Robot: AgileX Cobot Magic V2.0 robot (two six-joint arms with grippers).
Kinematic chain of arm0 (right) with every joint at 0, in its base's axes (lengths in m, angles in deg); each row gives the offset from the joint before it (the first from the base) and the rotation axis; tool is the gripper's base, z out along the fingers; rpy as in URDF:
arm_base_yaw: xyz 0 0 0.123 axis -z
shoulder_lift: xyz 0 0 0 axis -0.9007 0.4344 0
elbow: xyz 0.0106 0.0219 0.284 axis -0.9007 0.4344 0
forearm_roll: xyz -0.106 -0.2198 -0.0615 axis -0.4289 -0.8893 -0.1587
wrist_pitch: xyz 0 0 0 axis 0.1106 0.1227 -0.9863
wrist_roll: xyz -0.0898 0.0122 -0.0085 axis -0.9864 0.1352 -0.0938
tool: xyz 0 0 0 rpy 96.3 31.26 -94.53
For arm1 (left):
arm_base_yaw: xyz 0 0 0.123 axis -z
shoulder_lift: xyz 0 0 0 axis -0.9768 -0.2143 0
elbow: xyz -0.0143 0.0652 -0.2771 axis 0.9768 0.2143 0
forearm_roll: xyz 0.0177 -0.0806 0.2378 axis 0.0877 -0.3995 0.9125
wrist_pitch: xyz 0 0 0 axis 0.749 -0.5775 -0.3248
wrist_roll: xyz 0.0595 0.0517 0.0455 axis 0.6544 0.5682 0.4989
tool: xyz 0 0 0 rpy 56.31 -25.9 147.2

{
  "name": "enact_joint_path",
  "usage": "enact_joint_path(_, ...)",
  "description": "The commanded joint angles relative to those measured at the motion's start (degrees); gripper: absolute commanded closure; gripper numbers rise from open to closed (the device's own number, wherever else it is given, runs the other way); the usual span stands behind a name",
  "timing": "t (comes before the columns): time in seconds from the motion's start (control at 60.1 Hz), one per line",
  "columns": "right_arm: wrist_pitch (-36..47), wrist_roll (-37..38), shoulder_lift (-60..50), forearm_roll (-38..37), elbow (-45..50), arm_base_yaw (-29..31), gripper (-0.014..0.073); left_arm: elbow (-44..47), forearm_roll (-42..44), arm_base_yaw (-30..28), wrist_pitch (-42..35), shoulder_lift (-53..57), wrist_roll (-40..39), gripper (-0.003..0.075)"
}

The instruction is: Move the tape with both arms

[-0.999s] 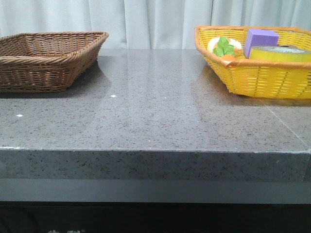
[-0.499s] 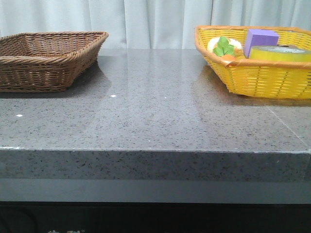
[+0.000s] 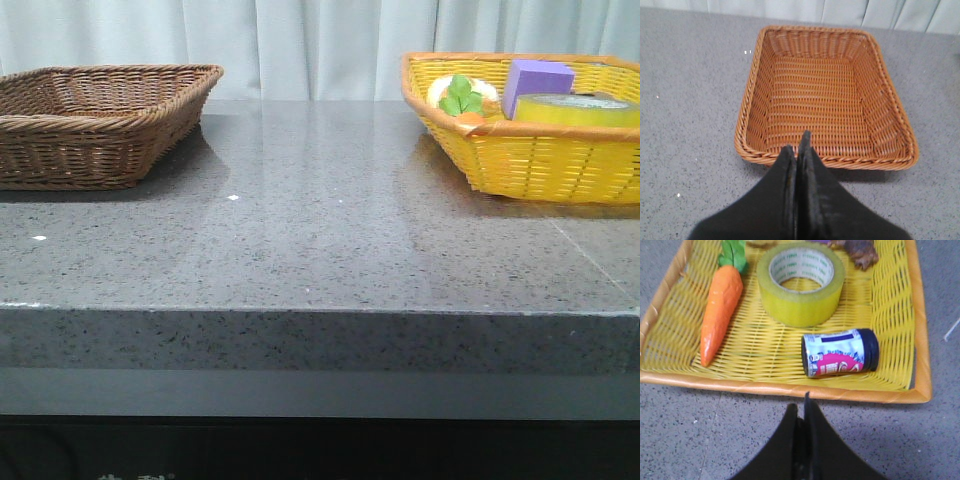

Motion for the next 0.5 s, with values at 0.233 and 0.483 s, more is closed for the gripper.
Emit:
enact_joint_path(0.233, 3.3, -0.5, 2.5, -0.8, -1.8, 0.2, 0.0203, -2.0, 0.9, -0.1, -4.2, -4.6, 0.0, 0.0479)
enact_joint_path(0.483, 3.4, -0.5, 2.5, -1.1, -2.2, 0.2, 0.0032, -2.0, 0.8, 0.5, -4.5, -5.8, 0.1, 0.0135)
